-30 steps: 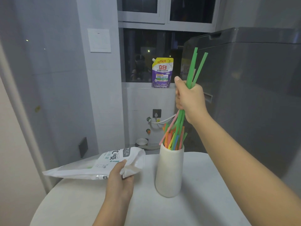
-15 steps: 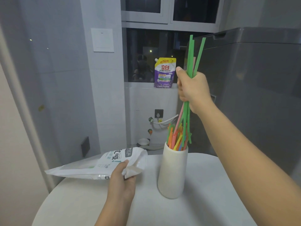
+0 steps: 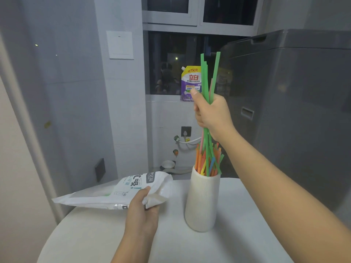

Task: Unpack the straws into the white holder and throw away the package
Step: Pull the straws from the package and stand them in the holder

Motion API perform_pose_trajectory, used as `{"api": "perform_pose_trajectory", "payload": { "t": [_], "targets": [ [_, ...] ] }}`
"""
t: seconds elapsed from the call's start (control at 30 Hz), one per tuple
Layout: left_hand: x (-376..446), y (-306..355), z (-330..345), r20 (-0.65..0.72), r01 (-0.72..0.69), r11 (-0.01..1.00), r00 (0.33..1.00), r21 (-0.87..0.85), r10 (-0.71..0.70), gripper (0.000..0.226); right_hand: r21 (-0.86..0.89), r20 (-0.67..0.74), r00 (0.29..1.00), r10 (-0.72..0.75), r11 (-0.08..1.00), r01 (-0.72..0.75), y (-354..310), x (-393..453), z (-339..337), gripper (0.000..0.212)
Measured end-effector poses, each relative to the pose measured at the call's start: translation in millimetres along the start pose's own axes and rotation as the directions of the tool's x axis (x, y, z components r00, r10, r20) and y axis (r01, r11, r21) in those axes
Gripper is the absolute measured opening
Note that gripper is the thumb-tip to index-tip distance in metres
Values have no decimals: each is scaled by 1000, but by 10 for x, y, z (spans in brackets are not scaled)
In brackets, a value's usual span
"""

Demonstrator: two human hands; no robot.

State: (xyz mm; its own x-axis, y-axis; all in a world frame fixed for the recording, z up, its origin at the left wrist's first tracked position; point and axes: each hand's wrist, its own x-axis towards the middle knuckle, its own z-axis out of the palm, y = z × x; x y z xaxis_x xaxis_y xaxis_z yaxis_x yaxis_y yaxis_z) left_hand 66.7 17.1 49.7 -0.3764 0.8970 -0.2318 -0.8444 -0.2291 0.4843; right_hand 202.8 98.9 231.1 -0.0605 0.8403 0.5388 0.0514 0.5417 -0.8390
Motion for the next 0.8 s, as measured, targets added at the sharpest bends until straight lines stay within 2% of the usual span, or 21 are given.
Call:
{"api": "perform_pose_trajectory", "payload": {
  "t": [0.17, 0.33, 0.43, 0.53, 0.7, 0.8],
  "targets": [
    [-32, 2, -2, -5, 53, 999, 999, 15, -53, 16, 47, 20, 1000, -2, 999, 1, 103, -87, -62, 38],
    [-38, -8, -8, -5, 61, 998, 998, 16, -61, 15, 34, -56, 996, 63, 998, -61, 271, -186, -120, 41],
    [-20, 2, -16, -2, 44, 999, 999, 1, -44, 25, 18, -78, 992, 98, 995, -97, 353, -225, -132, 46],
    [-23, -2, -6, 0, 37, 999, 999, -22, -37, 32, -141, -121, 988, 97, 984, -114, 437, -275, -145, 49],
    [-39, -14, 7, 5, 39, 999, 999, -37, -39, 39, -378, -121, 991, -52, 926, 2, 566, -381, -202, 46],
    [-40, -16, 10, -4, 35, 998, 999, -43, -36, 44, -645, -86, 990, -113, 764, 31, 559, -354, -253, 49]
  ]
}}
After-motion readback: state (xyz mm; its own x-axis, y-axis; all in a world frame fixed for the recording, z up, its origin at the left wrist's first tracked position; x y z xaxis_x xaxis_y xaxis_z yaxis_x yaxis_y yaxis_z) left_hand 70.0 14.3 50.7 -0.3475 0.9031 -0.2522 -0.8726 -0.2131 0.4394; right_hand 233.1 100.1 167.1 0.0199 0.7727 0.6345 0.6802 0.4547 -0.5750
